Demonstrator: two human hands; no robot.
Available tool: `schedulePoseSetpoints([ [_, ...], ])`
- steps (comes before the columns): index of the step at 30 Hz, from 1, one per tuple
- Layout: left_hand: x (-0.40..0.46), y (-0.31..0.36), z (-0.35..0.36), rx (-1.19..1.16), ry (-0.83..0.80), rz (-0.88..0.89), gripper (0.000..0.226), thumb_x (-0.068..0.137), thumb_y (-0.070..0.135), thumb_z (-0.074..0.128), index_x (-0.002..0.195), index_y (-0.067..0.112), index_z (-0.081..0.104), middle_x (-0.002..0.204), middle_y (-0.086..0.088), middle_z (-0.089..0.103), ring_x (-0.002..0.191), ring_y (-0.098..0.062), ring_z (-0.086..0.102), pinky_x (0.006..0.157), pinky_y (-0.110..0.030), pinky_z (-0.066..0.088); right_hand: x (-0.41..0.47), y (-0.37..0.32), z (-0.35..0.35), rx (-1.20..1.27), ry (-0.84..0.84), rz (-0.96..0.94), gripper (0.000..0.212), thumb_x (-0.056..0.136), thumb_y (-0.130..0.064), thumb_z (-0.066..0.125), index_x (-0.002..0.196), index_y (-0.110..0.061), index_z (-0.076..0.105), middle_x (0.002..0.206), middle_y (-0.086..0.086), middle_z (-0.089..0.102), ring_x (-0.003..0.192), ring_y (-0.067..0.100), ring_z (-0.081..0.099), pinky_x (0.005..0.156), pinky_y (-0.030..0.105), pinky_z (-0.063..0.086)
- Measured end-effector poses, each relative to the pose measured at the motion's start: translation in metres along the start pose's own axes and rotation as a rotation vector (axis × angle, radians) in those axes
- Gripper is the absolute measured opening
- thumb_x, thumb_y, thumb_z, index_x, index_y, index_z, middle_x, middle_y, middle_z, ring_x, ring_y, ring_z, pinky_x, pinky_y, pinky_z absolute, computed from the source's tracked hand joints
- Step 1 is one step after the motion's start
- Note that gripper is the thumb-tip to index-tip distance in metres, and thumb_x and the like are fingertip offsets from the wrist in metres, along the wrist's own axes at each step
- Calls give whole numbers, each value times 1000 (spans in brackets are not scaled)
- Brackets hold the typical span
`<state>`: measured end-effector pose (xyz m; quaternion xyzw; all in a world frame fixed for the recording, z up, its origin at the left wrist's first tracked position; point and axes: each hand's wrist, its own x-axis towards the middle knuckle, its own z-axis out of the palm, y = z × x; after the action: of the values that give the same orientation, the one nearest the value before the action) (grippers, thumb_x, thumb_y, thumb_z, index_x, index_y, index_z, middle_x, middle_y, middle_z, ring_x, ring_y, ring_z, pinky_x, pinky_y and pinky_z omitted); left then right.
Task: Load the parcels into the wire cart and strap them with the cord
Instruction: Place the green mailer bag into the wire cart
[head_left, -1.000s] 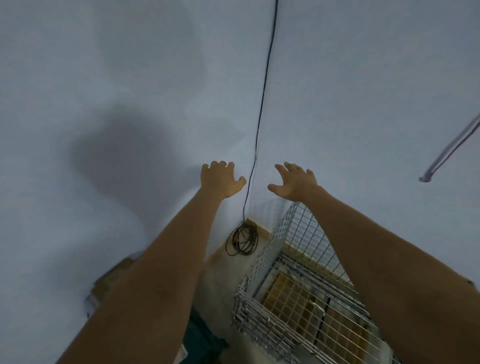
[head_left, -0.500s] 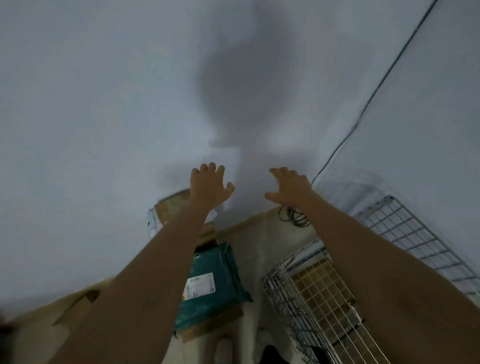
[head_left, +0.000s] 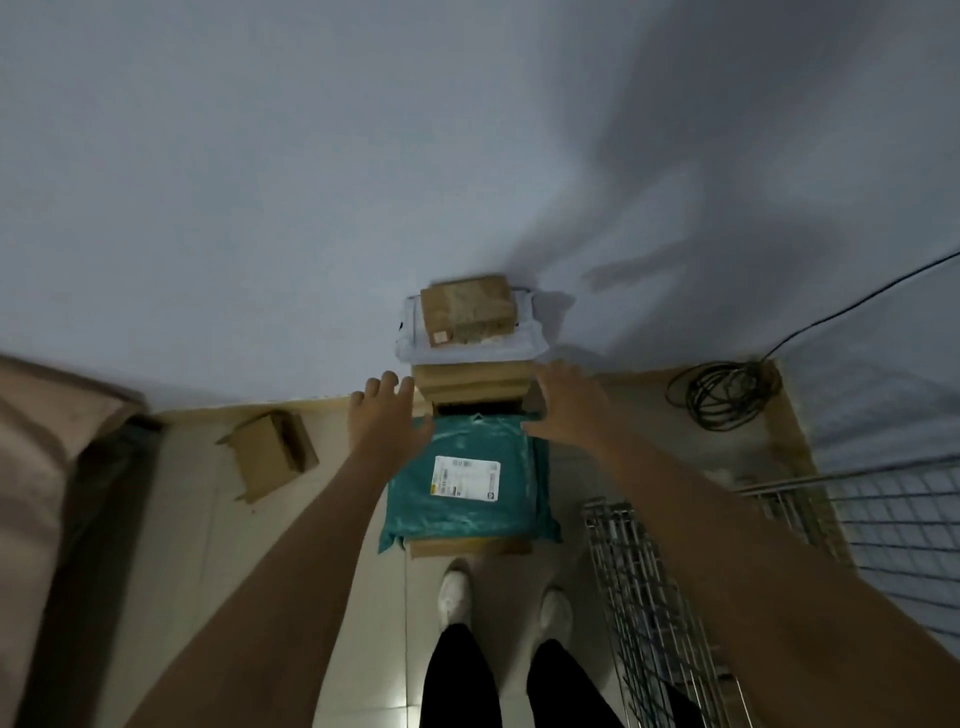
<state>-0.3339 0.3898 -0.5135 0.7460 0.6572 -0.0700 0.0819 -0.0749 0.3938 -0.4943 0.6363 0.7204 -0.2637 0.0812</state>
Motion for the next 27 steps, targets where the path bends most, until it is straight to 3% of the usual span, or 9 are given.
schedulePoseSetpoints([
  [4,-11,-16,73,52,-159,-19,66,82,55,50,137,19,42,135,-8,45,119,-30,45,94,-42,38,20,5,81,-14,-143,48,99,76,-55,72,151,-18,20,153,15,23,137,37,29,108,46,34],
  [10,-4,-49,176,206,-313,80,83,77,67,49,146,28,26,145,-10,29,124,-34,39,95,-47,37,57,22,177,-65,-221,121,111,75,-57,73,155,-31,0,159,23,-5,146,43,7,113,54,22],
  [16,4,-68,241,68,-440,-51,102,72,77,55,150,36,4,152,-18,9,128,-42,37,99,-53,41,81,43,238,1,-165,168,110,69,-63,74,153,-36,8,158,22,0,136,44,29,107,49,38],
  [21,12,-62,263,-323,-451,-124,109,69,62,73,151,27,9,152,-14,7,120,-41,52,98,-47,50,86,52,266,213,-103,152,111,67,-54,80,152,-38,11,157,21,4,121,40,52,100,45,48],
  [27,24,-61,273,-479,-420,-129,118,64,55,81,150,34,3,156,-9,-7,119,-41,52,101,-47,46,99,51,281,422,-94,178,120,58,-54,86,145,-56,5,157,15,2,138,39,35,109,49,39],
])
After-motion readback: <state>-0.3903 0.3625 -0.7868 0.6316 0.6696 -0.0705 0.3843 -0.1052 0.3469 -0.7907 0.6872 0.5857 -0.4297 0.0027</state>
